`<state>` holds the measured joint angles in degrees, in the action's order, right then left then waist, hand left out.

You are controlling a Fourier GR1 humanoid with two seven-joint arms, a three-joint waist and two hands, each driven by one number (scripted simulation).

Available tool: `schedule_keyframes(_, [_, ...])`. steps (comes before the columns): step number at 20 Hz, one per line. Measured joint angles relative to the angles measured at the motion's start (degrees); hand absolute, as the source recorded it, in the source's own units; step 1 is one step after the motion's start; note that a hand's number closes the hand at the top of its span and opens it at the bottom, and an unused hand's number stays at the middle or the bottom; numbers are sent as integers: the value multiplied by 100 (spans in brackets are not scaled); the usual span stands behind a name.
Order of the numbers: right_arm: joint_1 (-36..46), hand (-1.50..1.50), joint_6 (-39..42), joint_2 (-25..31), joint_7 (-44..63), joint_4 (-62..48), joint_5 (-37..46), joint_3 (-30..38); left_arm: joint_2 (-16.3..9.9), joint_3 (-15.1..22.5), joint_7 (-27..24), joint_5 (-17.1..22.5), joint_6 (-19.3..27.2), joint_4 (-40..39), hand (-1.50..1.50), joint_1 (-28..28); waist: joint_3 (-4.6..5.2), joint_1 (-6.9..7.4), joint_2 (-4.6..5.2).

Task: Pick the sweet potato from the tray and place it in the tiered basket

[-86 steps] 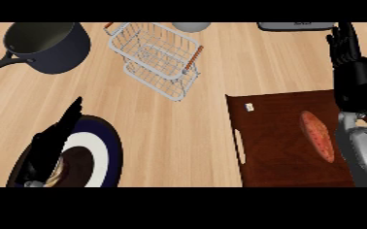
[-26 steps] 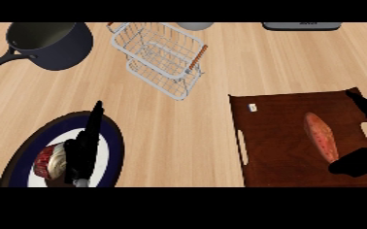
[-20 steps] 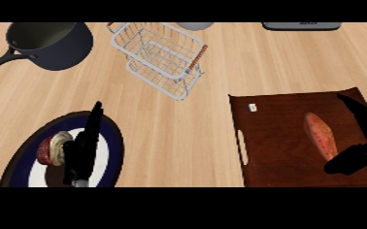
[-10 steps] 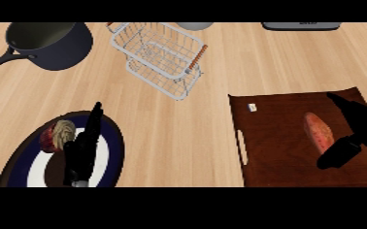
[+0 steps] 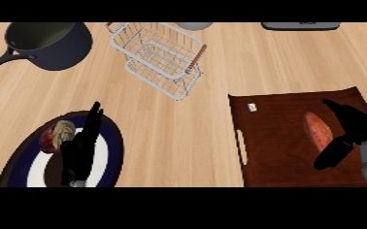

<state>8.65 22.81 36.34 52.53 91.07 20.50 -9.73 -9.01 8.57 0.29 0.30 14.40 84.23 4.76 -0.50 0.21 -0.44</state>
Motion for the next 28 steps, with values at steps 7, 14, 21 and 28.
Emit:
schedule_keyframes(7, [-66,-150,125,-220,-197,-374,149,131,33,-98,76,-27,-47,-76,0,-69,-7,-4,-8])
schedule_keyframes(14, [-32,150,83,-442,-548,-820,480,239,84,-157,27,-112,-70,-102,0,-72,2,-4,-15])
schedule_keyframes(21, [-85,150,-155,-477,-1222,-1044,964,234,145,-175,-21,-207,-66,-140,0,-81,42,-17,-46])
schedule_keyframes(28, [74,150,-486,-880,-1081,-663,1765,-340,134,-191,93,-191,-152,-28,0,-58,46,-21,-24])
